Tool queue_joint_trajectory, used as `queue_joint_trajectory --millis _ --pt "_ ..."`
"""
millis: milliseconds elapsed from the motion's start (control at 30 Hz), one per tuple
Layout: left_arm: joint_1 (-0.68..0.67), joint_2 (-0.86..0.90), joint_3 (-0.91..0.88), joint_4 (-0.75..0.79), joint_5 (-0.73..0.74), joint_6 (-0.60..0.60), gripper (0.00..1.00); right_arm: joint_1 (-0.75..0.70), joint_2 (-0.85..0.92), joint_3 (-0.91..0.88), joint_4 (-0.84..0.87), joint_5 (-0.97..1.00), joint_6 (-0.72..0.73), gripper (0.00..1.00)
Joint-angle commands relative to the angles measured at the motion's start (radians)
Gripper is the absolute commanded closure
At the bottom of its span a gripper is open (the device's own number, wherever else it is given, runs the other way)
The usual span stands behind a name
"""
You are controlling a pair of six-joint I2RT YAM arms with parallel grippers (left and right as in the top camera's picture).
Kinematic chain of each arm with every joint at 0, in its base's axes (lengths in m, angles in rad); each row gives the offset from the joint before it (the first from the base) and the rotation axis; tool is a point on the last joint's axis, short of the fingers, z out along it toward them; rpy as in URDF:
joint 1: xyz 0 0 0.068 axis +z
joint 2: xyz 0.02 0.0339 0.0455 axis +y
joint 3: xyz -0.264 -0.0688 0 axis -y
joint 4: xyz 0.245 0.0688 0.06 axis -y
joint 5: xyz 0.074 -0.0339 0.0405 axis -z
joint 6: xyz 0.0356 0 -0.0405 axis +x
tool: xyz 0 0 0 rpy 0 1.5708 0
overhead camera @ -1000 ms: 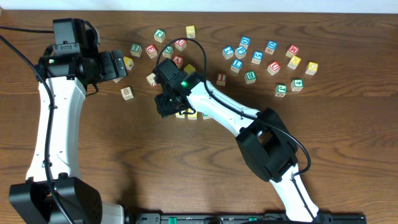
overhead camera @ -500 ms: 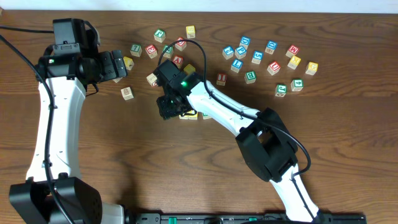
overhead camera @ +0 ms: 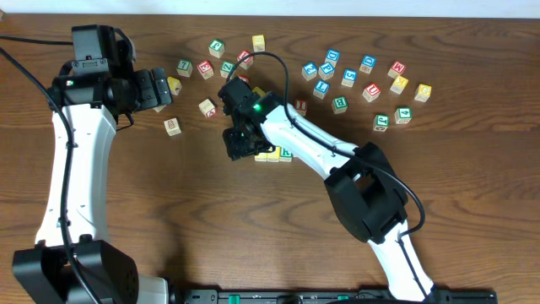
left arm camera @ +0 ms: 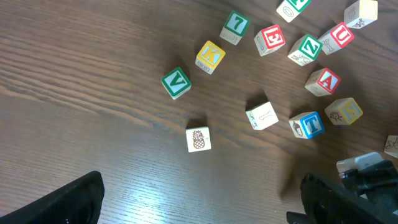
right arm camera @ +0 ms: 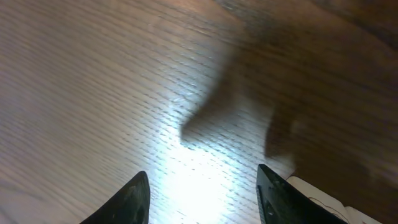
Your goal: Spell out CORL
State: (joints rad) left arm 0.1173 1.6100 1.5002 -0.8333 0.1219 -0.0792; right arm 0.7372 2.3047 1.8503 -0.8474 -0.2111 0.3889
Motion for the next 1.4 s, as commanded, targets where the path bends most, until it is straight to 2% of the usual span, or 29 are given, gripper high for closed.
queue_joint_trajectory --millis 0,333,633,867,933,1133,1233,1367 --pt "0.004 -0.016 0.009 -0.004 -0.002 -0.008 0.01 -0.006 0.012 0.002 -0.013 -0.005 -0.035 0.49" --pt "0.004 -0.016 0.009 -0.005 -0.002 -0.009 0.01 -0.042 0.01 0.072 -0.067 -0.004 -0.104 0.46" --pt "0.004 -0.016 0.009 -0.03 -0.002 -0.008 0.01 -0.137 0.01 0.233 -0.244 0.002 -0.136 0.46" --pt "0.004 -0.016 0.009 -0.03 -0.002 -0.008 0.01 -0.231 0.011 0.254 -0.348 0.032 -0.131 0.47" --pt "0.004 -0.016 0.009 -0.03 -0.002 -0.008 0.01 -0.255 0.011 0.243 -0.364 0.072 -0.116 0.52" --pt "0.004 -0.016 0.009 -0.029 -0.002 -0.008 0.01 -0.286 0.011 0.183 -0.336 0.108 -0.109 0.82" --pt "0.004 -0.016 0.009 -0.029 -0.002 -0.008 0.01 -0.285 0.011 0.133 -0.302 0.107 -0.107 0.88" --pt "0.004 -0.016 0.009 -0.029 -0.002 -0.008 0.01 -0.282 0.011 0.071 -0.267 0.107 -0.087 0.9"
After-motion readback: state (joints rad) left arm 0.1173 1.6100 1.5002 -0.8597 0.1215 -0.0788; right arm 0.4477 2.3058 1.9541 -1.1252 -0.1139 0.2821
